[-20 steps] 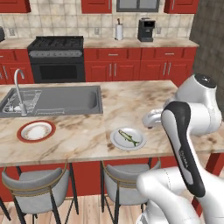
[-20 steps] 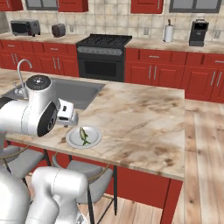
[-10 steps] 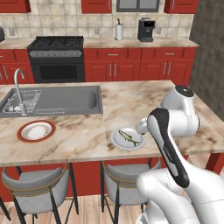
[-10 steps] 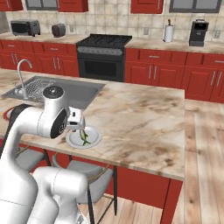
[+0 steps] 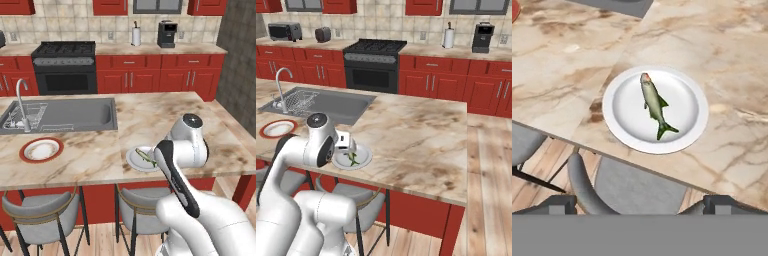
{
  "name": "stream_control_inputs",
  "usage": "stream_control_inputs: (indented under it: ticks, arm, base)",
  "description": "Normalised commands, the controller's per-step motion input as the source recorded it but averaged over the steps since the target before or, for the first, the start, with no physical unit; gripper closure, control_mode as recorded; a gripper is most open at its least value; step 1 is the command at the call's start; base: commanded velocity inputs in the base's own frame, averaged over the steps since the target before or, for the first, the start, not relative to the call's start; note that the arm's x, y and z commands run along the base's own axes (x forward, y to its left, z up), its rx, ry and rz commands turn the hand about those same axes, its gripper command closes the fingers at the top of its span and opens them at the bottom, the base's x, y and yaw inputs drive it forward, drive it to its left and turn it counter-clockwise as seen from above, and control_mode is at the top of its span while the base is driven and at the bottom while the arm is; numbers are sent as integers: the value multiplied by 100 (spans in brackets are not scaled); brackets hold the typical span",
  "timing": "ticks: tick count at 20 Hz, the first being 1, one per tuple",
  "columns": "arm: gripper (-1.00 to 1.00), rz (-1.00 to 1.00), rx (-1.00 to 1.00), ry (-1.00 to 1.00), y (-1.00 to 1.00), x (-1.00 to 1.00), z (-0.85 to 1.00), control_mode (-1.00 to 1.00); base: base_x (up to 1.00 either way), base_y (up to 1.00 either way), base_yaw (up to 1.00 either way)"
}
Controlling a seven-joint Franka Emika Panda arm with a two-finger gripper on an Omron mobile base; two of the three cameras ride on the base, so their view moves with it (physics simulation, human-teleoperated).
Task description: Transport the fish and onion to the fridge. Place the fish on the rack containing meat and place the onion on the rack containing the vegetable, ensuring meats and vegetables are on different racks.
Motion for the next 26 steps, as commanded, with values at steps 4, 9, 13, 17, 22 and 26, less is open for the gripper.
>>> stream_control_inputs:
  ticks: [4, 9, 13, 17, 22, 26]
  arm:
    - [-100, 0, 0, 6, 0, 69, -21, -100]
    - [-100, 0, 0, 8, 1, 74, -15, -100]
    - [-100, 0, 0, 11, 1, 76, -10, -100]
    - [-100, 0, 0, 14, 0, 61, -16, -100]
    - [-100, 0, 0, 10, 0, 43, -30, -100]
    - [-100, 0, 0, 4, 1, 18, -35, -100]
  base:
    - [0, 0, 0]
    - [0, 0, 0]
    - [0, 0, 0]
    - [0, 0, 0]
    - [0, 0, 0]
    - [0, 0, 0]
